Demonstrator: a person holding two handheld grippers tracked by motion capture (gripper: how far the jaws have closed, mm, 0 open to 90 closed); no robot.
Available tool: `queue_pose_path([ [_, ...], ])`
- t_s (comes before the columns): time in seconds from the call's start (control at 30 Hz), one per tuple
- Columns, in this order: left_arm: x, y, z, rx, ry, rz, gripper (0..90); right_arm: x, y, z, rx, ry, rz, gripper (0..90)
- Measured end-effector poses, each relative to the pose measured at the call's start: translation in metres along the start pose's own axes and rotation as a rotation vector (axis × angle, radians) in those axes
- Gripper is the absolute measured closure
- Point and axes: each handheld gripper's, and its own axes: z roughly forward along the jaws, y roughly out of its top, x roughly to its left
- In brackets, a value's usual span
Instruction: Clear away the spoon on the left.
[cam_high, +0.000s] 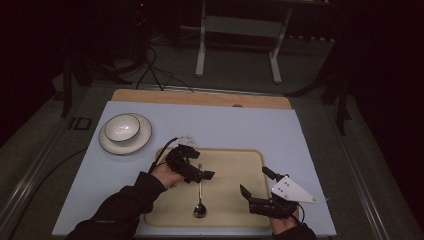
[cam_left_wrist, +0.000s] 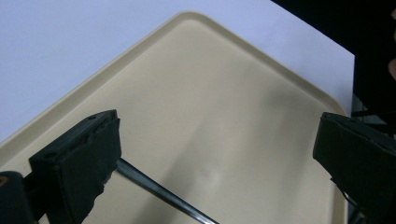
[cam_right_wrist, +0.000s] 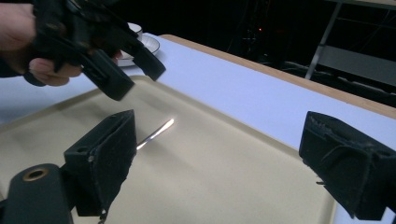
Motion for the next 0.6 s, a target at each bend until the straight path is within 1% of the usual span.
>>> queue_pose_path([
  [0.1, -0.007, -0.001, -0.007, -0.01, -0.007, 0.03, 1.7, 0.0, 0.0, 0.0, -0.001, 0.0, 0.0, 11.5],
  [0.17, -0.011, -0.002, -0.012, -0.019, -0.011, 0.042, 1.7, 0.0, 0.0, 0.0, 0.0, 0.0, -0.002, 11.5],
  [0.2, -0.013, -0.003, -0.015, -0.034, -0.009, 0.046, 1.7, 0.0, 0.0, 0.0, 0.0, -0.001, -0.001, 11.5],
  [0.3, -0.017, -0.006, -0.026, -0.052, -0.002, 0.063, 1.7, 0.0, -0.001, 0.001, 0.0, 0.003, 0.002, 11.5],
  [0.33, -0.017, -0.007, -0.029, -0.065, -0.003, 0.066, 1.7, 0.0, -0.001, 0.001, 0.002, 0.005, 0.005, 11.5],
  [0.5, -0.023, -0.013, -0.047, -0.094, 0.0, 0.077, 1.7, 0.0, -0.001, 0.002, 0.005, 0.008, 0.005, 11.5],
  [0.6, -0.026, -0.017, -0.058, -0.112, 0.013, 0.091, 1.7, 0.0, -0.001, 0.002, 0.007, 0.007, 0.002, 11.5],
])
